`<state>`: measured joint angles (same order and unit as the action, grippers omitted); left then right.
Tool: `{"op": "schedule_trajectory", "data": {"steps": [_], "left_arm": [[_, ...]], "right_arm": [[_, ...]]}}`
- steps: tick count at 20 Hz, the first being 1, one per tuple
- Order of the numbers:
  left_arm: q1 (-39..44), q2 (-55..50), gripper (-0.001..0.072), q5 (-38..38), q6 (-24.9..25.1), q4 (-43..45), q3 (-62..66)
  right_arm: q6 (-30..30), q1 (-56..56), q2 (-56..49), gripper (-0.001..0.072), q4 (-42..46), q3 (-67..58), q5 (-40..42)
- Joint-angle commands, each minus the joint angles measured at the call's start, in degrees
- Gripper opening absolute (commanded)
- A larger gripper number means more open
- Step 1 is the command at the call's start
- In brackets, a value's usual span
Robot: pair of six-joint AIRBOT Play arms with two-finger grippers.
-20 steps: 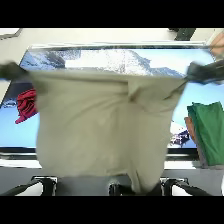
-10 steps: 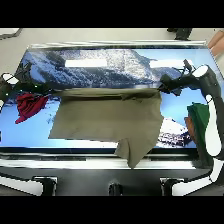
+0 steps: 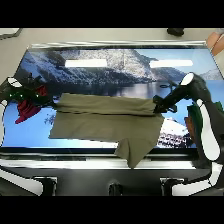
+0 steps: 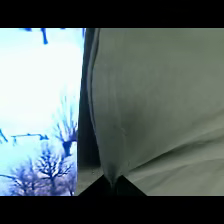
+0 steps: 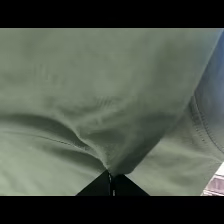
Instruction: Fold the shirts.
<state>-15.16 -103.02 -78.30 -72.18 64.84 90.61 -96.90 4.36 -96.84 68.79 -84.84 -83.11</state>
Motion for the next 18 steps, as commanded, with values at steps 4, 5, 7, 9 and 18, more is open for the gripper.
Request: {"op": "schedule_trajectory", "data": {"steps": [4,5,7,9,18], "left_arm": [[-0.17,-2.34,0.0032,-0.31,0.87,0.35,0.11],[-0.22,-2.34,0.0035,-0.26,0.87,0.35,0.55],[-0.74,-2.29,0.0336,-1.51,-0.87,0.35,2.97],[-2.25,-2.29,0.0455,-5.31,-3.15,0.55,6.73],[-8.98,10.27,0.0369,-6.84,-5.79,8.0,-22.36]], "right_arm": [[-5.64,-2.64,0.09,0.0036,2.29,3.74,2.36],[-6.27,-2.64,0.26,0.0037,2.4,3.74,2.34],[-6.43,-1.9,1.66,0.0309,2.23,3.72,1.81],[-4.42,0.42,4.72,0.0395,2.25,3.72,0.5],[-1.27,8.2,17.92,0.0394,8.5,14.99,-4.76]]}}
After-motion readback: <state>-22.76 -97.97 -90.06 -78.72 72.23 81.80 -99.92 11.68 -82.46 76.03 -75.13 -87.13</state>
